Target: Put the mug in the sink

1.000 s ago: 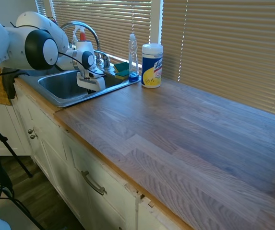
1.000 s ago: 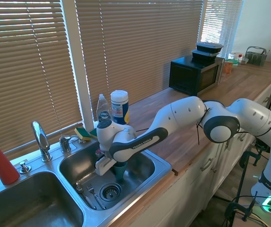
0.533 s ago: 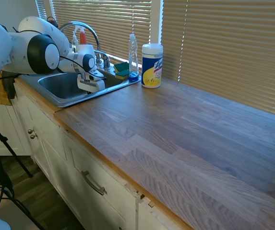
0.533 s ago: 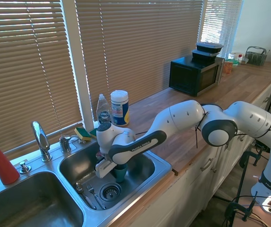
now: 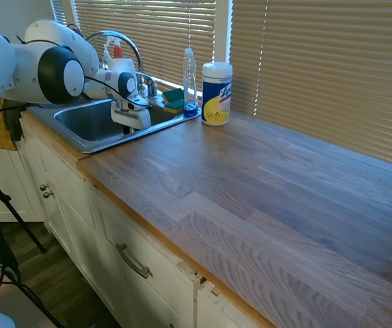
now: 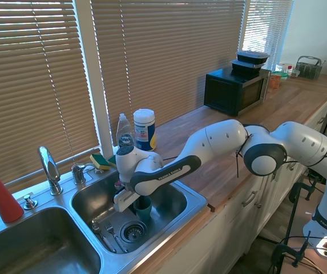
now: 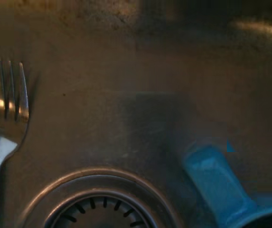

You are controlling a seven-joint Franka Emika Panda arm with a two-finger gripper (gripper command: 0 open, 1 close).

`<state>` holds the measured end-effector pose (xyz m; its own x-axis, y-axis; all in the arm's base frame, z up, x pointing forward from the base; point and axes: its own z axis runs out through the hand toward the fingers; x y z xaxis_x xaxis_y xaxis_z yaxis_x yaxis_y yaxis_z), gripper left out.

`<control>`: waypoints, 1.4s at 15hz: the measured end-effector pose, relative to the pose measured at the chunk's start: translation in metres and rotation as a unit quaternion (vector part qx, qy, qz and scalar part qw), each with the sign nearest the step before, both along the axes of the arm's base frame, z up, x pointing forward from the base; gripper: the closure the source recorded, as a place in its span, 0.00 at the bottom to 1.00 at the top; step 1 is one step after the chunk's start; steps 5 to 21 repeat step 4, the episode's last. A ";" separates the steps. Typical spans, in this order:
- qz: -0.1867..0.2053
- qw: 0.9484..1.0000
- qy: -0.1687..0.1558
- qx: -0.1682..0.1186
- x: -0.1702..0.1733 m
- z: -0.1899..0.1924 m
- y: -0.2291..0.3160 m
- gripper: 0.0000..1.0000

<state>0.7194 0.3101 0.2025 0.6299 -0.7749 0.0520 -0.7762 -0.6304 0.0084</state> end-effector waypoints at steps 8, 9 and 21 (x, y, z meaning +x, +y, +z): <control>0.005 1.000 -0.022 0.005 -0.001 0.060 0.005 0.00; 0.005 1.000 -0.022 0.005 -0.001 0.060 0.005 0.00; 0.005 1.000 -0.022 0.005 -0.001 0.060 0.005 0.00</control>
